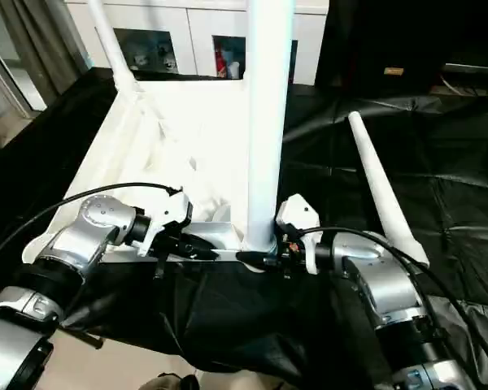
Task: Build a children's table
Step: Rotate leg to tighten
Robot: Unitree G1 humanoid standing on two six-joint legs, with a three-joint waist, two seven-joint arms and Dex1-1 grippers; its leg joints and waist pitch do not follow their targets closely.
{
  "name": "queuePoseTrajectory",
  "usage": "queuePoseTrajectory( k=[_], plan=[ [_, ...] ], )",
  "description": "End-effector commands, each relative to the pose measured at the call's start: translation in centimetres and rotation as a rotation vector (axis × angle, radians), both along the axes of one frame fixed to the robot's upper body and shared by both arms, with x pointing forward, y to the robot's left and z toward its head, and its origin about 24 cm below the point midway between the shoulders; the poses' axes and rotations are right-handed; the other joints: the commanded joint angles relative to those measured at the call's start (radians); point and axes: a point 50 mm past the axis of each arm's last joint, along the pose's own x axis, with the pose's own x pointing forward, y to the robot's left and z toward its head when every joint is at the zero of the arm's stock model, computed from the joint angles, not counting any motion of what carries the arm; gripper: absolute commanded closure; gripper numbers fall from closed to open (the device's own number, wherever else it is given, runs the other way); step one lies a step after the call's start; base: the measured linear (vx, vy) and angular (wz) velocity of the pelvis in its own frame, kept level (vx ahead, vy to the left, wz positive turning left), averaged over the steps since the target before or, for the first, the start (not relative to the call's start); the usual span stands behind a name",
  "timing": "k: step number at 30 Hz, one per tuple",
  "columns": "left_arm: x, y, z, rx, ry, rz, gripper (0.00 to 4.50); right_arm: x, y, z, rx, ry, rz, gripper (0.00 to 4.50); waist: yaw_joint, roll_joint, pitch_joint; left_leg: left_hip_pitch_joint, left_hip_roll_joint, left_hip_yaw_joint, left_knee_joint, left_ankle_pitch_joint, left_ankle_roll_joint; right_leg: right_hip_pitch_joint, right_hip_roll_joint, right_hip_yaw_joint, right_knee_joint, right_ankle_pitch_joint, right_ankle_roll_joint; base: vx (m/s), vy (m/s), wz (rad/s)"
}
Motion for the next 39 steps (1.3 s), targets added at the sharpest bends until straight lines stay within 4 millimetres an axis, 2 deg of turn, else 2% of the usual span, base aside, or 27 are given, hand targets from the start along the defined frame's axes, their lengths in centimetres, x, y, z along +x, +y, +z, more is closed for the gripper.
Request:
queuePoseTrajectory(
  k=[1,3,4,5,7,8,9,11,12,14,15,18,19,22,24,27,29,30,31,32,33,34,35,36,37,38,39],
  plan=[
    [0.6,-1.0,0.3,-0.053,-0.037,0.084,4.50,-0.1,0.8,-1.2,-0.016,0.025,-0.057,1.69,-0.001,-0.015,-0.073,0.024,0.065,-0.029,-0.064,-0.128,0.120,0.048,-0.068,0.047,-0.061,-0.042,-0.290,0.000,0.000,0.00],
    [1.8,-2.0,0.3,-0.057,-0.079,0.236,4.50,0.8,1.2,-2.4,-0.034,0.020,-0.235,1.73,-0.009,-0.017,-0.065,0.027,0.060,-0.028,-0.068,-0.192,0.083,0.043,-0.068,0.047,-0.077,-0.149,-0.277,0.000,0.000,0.00],
    [1.8,-2.0,0.3,-0.058,-0.080,0.240,4.50,0.8,1.2,-2.5,-0.034,0.020,-0.240,1.75,-0.009,-0.017,-0.065,0.027,0.060,-0.028,-0.068,-0.192,0.083,0.043,-0.068,0.047,-0.077,-0.149,-0.277,0.000,0.000,0.00],
    [2.0,-2.6,0.4,-0.080,-0.072,0.265,4.50,1.1,1.4,-2.8,-0.024,0.030,-0.298,1.77,-0.013,-0.020,-0.061,0.029,0.059,-0.032,-0.074,-0.233,0.048,0.046,-0.071,0.047,-0.086,-0.253,-0.249,0.000,0.000,0.00],
    [2.5,-4.2,0.5,-0.108,-0.077,0.348,4.50,2.0,2.2,-3.5,0.018,0.060,-0.477,1.77,-0.020,-0.022,-0.053,0.034,0.057,-0.035,-0.080,-0.289,0.025,0.041,-0.069,0.048,-0.096,-0.351,-0.220,0.000,0.000,0.00],
    [2.8,-5.0,0.5,-0.113,-0.086,0.393,4.50,2.4,2.6,-3.8,0.036,0.076,-0.554,1.77,-0.026,-0.019,-0.050,0.040,0.057,-0.035,-0.081,-0.318,0.010,0.034,-0.072,0.051,-0.103,-0.400,-0.208,0.000,0.000,0.00],
    [3.2,-5.9,0.6,-0.119,-0.097,0.469,4.50,2.8,3.2,-4.0,0.050,0.086,-0.626,1.77,-0.033,-0.020,-0.049,0.041,0.056,-0.040,-0.084,-0.339,-0.008,0.035,-0.070,0.049,-0.106,-0.438,-0.192,0.000,0.000,0.00],
    [3.3,-6.6,0.7,-0.128,-0.098,0.505,4.50,3.1,3.7,-4.1,0.063,0.091,-0.665,1.78,-0.033,-0.020,-0.052,0.045,0.055,-0.041,-0.085,-0.343,-0.012,0.036,-0.070,0.050,-0.111,-0.435,-0.180,0.000,0.000,0.00],
    [3.4,-7.2,0.8,-0.137,-0.105,0.527,4.50,3.3,4.2,-4.0,0.081,0.096,-0.691,1.78,-0.030,-0.017,-0.051,0.045,0.055,-0.038,-0.085,-0.334,0.000,0.035,-0.071,0.052,-0.113,-0.415,-0.179,0.000,0.000,0.00],
    [3.4,-7.6,0.8,-0.142,-0.110,0.544,4.50,3.5,4.6,-3.9,0.092,0.098,-0.710,1.78,-0.030,-0.018,-0.053,0.045,0.054,-0.037,-0.087,-0.319,0.011,0.038,-0.069,0.051,-0.113,-0.390,-0.181,0.000,0.000,0.00],
    [3.3,-8.1,0.8,-0.147,-0.116,0.540,4.50,3.7,5.1,-3.8,0.095,0.090,-0.718,1.78,-0.029,-0.014,-0.058,0.042,0.055,-0.037,-0.087,-0.292,0.018,0.041,-0.069,0.052,-0.109,-0.347,-0.188,0.000,0.000,0.00],
    [3.0,-9.0,0.8,-0.158,-0.114,0.504,4.50,4.1,5.6,-3.3,0.106,0.054,-0.720,1.78,-0.030,-0.016,-0.060,0.037,0.055,-0.036,-0.087,-0.261,0.043,0.047,-0.071,0.050,-0.104,-0.281,-0.203,0.000,0.000,0.00],
    [2.9,-9.2,0.8,-0.160,-0.116,0.490,4.50,4.2,5.7,-3.1,0.138,0.046,-0.715,1.22,-0.030,-0.016,-0.062,0.035,0.055,-0.036,-0.086,-0.249,0.055,0.049,-0.071,0.050,-0.103,-0.269,-0.205,0.000,0.000,0.00],
    [2.8,-9.3,0.8,-0.161,-0.120,0.474,4.50,4.2,5.4,-2.8,0.162,0.036,-0.711,1.08,-0.030,-0.014,-0.063,0.034,0.055,-0.034,-0.084,-0.232,0.072,0.049,-0.070,0.050,-0.101,-0.243,-0.211,0.000,0.000,0.00],
    [2.8,-9.3,0.9,-0.172,-0.131,0.455,4.50,4.3,4.8,-2.2,0.168,-0.010,-0.730,0.72,-0.028,-0.014,-0.064,0.034,0.055,-0.034,-0.083,-0.223,0.081,0.049,-0.071,0.049,-0.102,-0.245,-0.208,0.000,0.000,0.00],
    [2.9,-9.4,1.3,-0.195,-0.145,0.453,4.50,4.1,3.8,-1.6,0.187,-0.044,-0.759,0.72,-0.025,-0.023,-0.068,0.034,0.055,-0.031,-0.081,-0.201,0.092,0.050,-0.070,0.050,-0.103,-0.242,-0.206,0.000,0.000,0.00],
    [3.1,-9.5,1.7,-0.213,-0.161,0.467,4.50,3.7,3.1,-1.2,0.206,-0.057,-0.772,0.72,-0.017,-0.018,-0.069,0.039,0.058,-0.030,-0.081,-0.190,0.097,0.047,-0.070,0.051,-0.102,-0.233,-0.201,0.000,0.000,0.00],
    [3.3,-9.6,2.1,-0.242,-0.169,0.494,4.50,3.2,2.3,-0.8,0.210,-0.067,-0.781,0.72,-0.019,-0.021,-0.070,0.032,0.057,-0.032,-0.080,-0.173,0.106,0.052,-0.069,0.051,-0.098,-0.209,-0.201,0.000,0.000,0.00],
    [3.5,-9.6,2.4,-0.264,-0.172,0.511,4.22,2.8,1.8,-0.7,0.206,-0.072,-0.780,0.63,-0.015,-0.018,-0.073,0.030,0.058,-0.033,-0.079,-0.150,0.114,0.053,-0.070,0.049,-0.095,-0.179,-0.200,0.000,0.000,0.00],
    [3.7,-9.5,2.6,-0.279,-0.162,0.530,4.22,2.4,1.3,-0.6,0.197,-0.082,-0.774,0.63,-0.016,-0.019,-0.074,0.028,0.059,-0.033,-0.078,-0.140,0.120,0.054,-0.069,0.048,-0.092,-0.160,-0.201,0.000,0.000,0.00],
    [3.8,-9.3,2.7,-0.292,-0.155,0.540,4.05,2.1,0.9,-0.4,0.189,-0.089,-0.770,0.61,-0.014,-0.019,-0.077,0.024,0.058,-0.035,-0.076,-0.121,0.131,0.057,-0.069,0.046,-0.085,-0.113,-0.208,0.000,0.000,0.00],
    [4.0,-8.9,2.9,-0.307,-0.142,0.572,3.90,1.5,0.2,-0.1,0.184,-0.103,-0.772,0.61,-0.010,-0.011,-0.094,0.021,0.057,-0.037,-0.060,-0.047,0.165,0.061,-0.071,0.045,-0.062,0.037,-0.236,0.000,0.000,0.00],
    [4.1,-8.6,2.9,-0.314,-0.138,0.590,3.85,1.2,-0.2,0.1,0.184,-0.108,-0.776,0.61,-0.011,-0.014,-0.095,0.016,0.059,-0.038,-0.057,-0.013,0.187,0.059,-0.070,0.045,-0.057,0.100,-0.243,0.000,0.000,0.00],
    [4.3,-8.1,3.0,-0.313,-0.154,0.614,3.85,0.8,-0.6,0.3,0.184,-0.113,-0.779,0.61,-0.011,-0.010,-0.097,0.014,0.059,-0.039,-0.051,0.025,0.208,0.057,-0.068,0.043,-0.047,0.161,-0.251,0.000,0.000,0.00],
    [4.5,-7.3,3.0,-0.311,-0.164,0.650,3.79,0.4,-1.1,0.6,0.185,-0.118,-0.781,0.61,-0.014,-0.017,-0.098,0.009,0.056,-0.039,-0.044,0.070,0.246,0.055,-0.067,0.040,-0.040,0.241,-0.263,0.000,0.000,0.00],
    [4.5,-7.3,3.0,-0.310,-0.165,0.653,3.79,0.3,-1.2,0.6,0.185,-0.118,-0.781,0.61,-0.017,-0.016,-0.096,0.007,0.054,-0.038,-0.043,0.075,0.259,0.055,-0.067,0.038,-0.040,0.253,-0.267,0.000,0.000,0.00],
    [4.6,-6.5,3.0,-0.309,-0.181,0.679,3.57,0.0,-1.4,0.7,0.187,-0.115,-0.777,0.61,-0.017,-0.009,-0.093,0.004,0.052,-0.037,-0.038,0.066,0.278,0.051,-0.069,0.036,-0.041,0.239,-0.268,0.000,0.000,0.00]
  ],
)
